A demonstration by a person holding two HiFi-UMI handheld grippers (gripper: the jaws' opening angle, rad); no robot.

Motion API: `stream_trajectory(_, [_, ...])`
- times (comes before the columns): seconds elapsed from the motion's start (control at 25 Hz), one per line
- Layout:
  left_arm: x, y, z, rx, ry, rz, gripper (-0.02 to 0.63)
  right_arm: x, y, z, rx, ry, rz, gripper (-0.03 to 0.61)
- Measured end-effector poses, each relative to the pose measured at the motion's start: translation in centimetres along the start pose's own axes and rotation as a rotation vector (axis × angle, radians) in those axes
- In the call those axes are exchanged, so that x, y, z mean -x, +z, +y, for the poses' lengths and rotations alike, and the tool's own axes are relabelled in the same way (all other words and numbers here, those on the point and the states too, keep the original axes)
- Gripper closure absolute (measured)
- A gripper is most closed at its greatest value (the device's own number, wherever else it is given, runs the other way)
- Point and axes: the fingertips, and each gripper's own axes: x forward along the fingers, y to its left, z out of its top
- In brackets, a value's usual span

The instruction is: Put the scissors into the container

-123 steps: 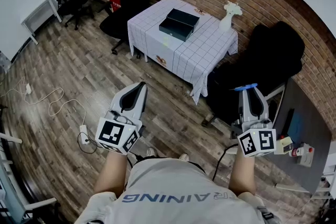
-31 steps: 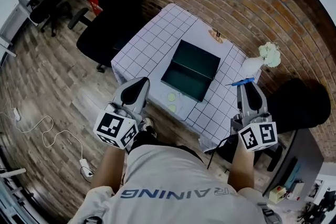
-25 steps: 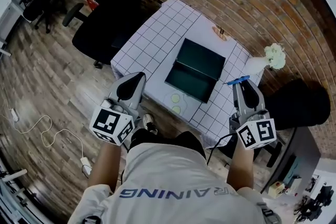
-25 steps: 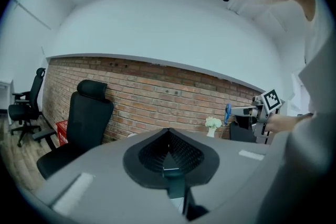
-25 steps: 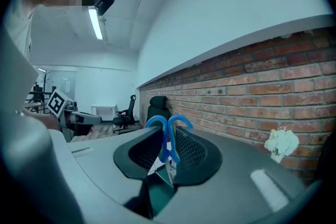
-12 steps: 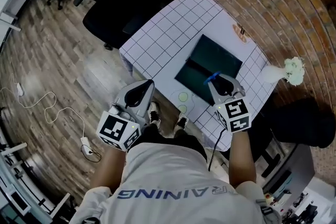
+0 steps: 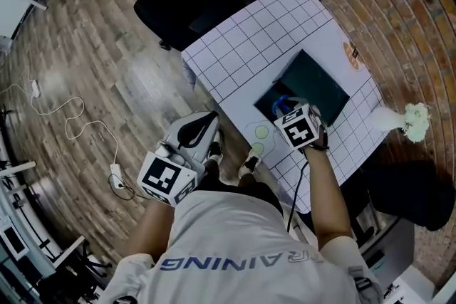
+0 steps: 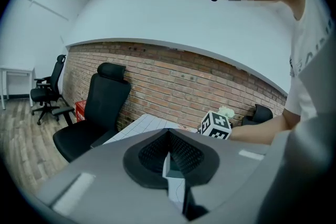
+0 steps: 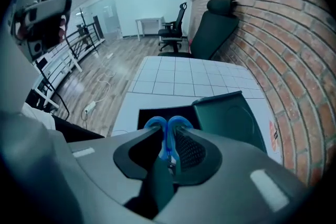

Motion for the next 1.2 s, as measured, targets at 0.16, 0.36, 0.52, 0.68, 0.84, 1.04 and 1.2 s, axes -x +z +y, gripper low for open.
stream_trajectory(0.16, [0.4, 0.5, 1.9, 0.017, 0.041, -0.014, 0.614, -3.0, 0.3, -0.5, 0.014, 0.01, 0.108, 0.479])
stream_trajectory(0.36, [0.6, 0.8, 3.4, 0.029, 0.062, -0.027, 0.614, -6.0, -0.6, -0.4, 0.015, 0.023, 0.186, 0.477])
stream_trajectory(0.52, [0.6, 0.8, 3.9, 0.04, 0.069, -0.024, 0.614, -6.4, -0.6, -0.2, 0.007, 0.033, 0.185, 0.477])
stream_trajectory(0.68, [0.5, 0.8, 4.0, 0.047, 0.068, -0.029, 0.614, -6.1, -0.3, -0.8, -0.009, 0.024, 0.148, 0.474])
stream_trajectory(0.84, [0.4, 1.9, 3.5, 0.067, 0.054, -0.05, 0.614, -3.0, 0.8, -1.6, -0.076, 0.016, 0.051, 0.449])
stream_trajectory(1.04, [-1.2, 4.8, 1.9, 0.024, -0.01, -0.088, 0.614, 5.7, 3.6, -4.0, -0.206, -0.034, -0.231, 0.486])
stream_trajectory(1.2, [-2.1, 6.9, -0.7, -0.035, -0.086, -0.13, 0.614, 15.1, 5.1, -5.5, -0.268, -0.17, -0.532, 0.549])
